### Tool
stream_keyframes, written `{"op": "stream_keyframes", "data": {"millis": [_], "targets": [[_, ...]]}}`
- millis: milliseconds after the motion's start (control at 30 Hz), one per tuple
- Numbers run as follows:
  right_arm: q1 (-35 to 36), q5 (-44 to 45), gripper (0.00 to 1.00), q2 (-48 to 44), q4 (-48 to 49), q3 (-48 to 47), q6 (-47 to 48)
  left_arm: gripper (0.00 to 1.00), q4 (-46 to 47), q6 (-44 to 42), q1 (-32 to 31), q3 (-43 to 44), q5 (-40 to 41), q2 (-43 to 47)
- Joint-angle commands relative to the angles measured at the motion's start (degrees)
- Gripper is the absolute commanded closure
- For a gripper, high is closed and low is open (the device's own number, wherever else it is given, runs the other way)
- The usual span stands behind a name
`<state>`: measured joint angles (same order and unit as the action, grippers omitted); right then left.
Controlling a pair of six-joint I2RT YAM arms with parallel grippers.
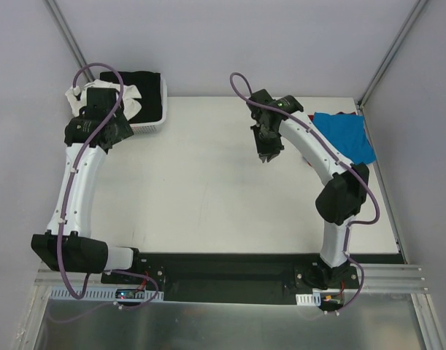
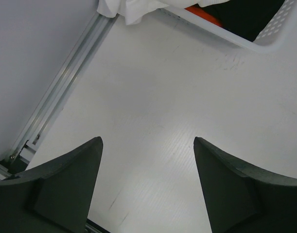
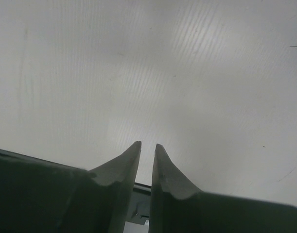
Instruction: Fold and stack the t-shirts
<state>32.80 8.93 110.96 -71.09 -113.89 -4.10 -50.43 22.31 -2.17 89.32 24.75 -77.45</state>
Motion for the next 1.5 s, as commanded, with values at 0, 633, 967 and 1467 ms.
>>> {"op": "stream_keyframes", "data": {"millis": [0, 633, 967, 1467], "targets": [[0.0, -6.1, 0.78, -2.8, 0.1, -2.5, 2.3, 0.20, 3.5, -3.7, 0.6, -1.3, 2.0, 2.0], [-0.5, -10.2, 0.98, -2.2, 7.5, -10.9, 10.9, 0.52, 2.9, 1.2, 6.0, 3.4, -10.1, -5.0], [-4.1, -13.1, 0.04, -2.9, 7.4, -7.4, 8.6, 0.01, 3.0, 6.0, 10.1, 19.3, -14.9, -22.6], [-12.0, -28.3, 0.23, -2.8, 15.7, -0.1, 5.0, 0.02, 3.0, 10.7, 16.0, 43.4, -19.1, -48.6]]}}
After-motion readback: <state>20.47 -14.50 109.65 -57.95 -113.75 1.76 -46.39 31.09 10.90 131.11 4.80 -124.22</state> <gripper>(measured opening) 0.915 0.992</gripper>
